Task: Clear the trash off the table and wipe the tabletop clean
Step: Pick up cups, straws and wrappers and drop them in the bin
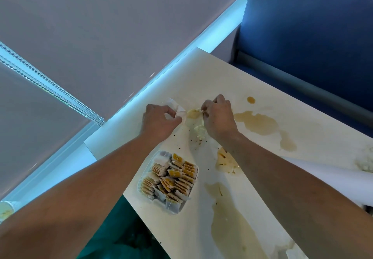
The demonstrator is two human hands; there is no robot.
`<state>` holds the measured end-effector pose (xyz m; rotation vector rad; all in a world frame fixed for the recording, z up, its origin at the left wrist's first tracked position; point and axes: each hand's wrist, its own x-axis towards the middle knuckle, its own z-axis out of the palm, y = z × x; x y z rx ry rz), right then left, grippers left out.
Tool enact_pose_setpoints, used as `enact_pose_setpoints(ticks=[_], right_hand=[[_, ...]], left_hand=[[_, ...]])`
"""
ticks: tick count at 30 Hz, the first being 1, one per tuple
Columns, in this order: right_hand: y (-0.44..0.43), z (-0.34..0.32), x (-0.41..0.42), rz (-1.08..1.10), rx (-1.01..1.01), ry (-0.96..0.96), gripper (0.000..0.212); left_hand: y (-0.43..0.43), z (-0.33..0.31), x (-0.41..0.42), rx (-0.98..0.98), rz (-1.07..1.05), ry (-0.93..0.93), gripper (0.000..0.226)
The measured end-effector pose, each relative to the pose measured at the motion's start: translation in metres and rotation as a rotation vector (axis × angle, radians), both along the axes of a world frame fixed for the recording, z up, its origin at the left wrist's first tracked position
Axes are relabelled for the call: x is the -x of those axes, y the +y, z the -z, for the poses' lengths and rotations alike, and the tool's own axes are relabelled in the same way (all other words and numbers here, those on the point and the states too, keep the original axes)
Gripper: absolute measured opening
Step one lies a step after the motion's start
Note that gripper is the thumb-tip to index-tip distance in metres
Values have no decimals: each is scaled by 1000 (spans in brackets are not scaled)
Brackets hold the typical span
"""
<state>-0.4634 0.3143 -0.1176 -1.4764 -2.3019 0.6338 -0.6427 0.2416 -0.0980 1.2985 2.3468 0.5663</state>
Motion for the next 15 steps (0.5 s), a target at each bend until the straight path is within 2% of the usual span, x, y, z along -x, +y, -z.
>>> enact_pose_setpoints(ticks=[15], right_hand=[[-21, -86, -14, 199, -58, 272, 20]], left_hand=[[-53, -71, -11, -179, -19, -61, 19]])
